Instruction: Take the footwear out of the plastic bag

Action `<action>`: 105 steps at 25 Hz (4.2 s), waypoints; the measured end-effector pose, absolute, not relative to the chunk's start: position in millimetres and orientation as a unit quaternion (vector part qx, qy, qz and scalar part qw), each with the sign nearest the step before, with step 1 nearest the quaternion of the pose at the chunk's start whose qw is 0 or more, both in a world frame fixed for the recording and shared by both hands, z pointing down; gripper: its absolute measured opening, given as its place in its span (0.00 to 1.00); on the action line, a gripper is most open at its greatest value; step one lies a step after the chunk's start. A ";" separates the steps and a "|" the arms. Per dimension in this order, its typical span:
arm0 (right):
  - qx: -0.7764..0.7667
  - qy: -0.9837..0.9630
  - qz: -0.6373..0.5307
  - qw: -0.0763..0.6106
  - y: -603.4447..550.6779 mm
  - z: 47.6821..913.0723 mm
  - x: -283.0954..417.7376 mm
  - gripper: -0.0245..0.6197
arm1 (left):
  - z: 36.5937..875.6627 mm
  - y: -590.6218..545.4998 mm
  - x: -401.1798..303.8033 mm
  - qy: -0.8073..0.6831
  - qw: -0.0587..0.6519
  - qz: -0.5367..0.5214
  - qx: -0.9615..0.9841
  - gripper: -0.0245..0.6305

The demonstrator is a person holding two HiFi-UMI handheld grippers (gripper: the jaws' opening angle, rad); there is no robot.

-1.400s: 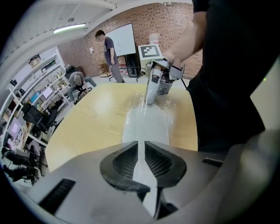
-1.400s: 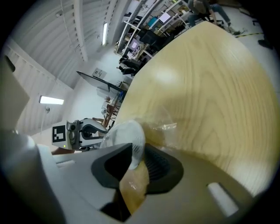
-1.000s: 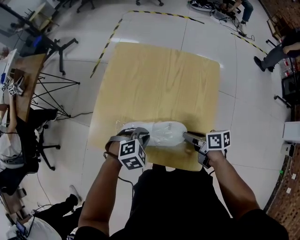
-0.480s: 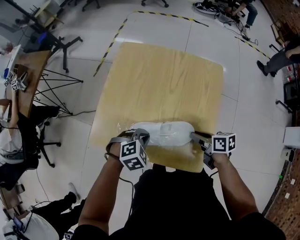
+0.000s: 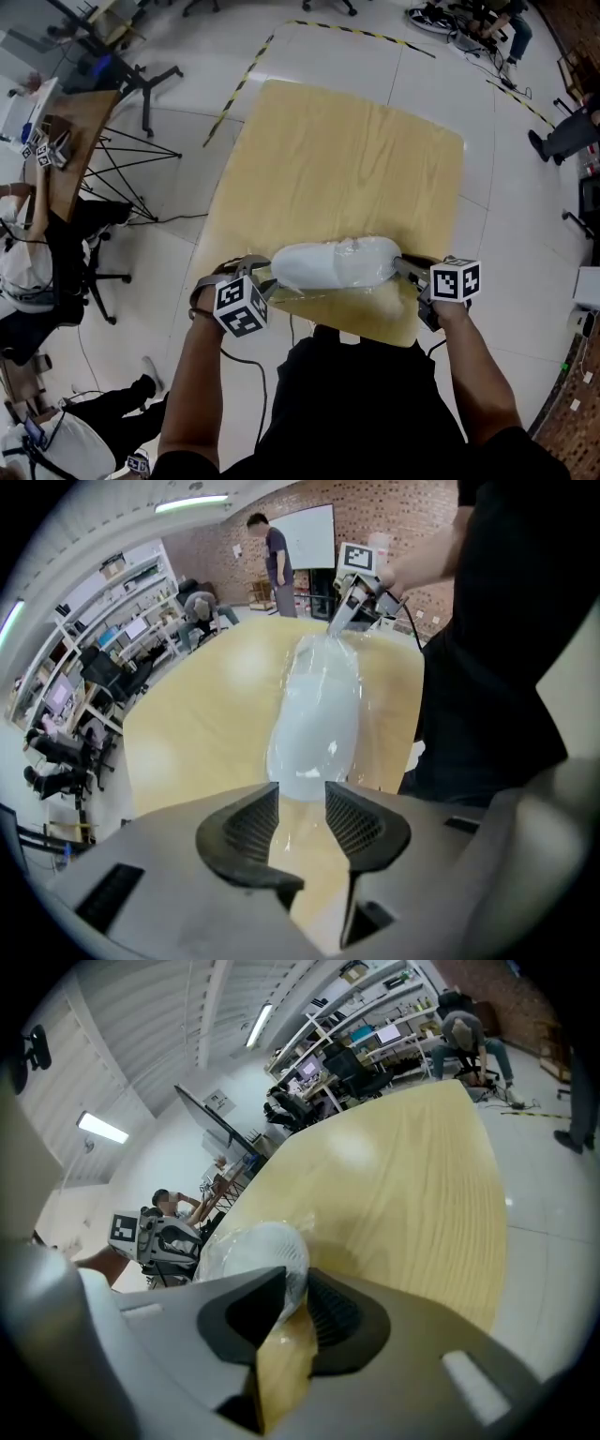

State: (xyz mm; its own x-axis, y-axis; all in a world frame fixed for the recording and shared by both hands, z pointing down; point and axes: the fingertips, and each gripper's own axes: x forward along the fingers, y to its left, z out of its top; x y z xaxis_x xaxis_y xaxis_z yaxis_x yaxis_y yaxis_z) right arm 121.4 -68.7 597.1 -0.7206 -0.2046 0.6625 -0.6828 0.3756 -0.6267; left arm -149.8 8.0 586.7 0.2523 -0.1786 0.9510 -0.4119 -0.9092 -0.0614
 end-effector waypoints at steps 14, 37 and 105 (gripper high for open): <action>0.288 -0.794 0.473 0.250 -73.3 596.1 121.4 0.15 | 628.3 23.9 -171.8 -0.167 0.112 0.626 0.753 0.17; 0.291 -0.791 0.470 0.264 -72.8 597.1 128.0 0.15 | 618.3 25.7 -218.6 -0.189 0.091 0.663 0.719 0.13; 0.299 -0.790 0.436 0.310 -78.2 598.8 146.0 0.16 | 614.4 1.3 -163.9 -0.140 0.044 0.631 0.762 0.07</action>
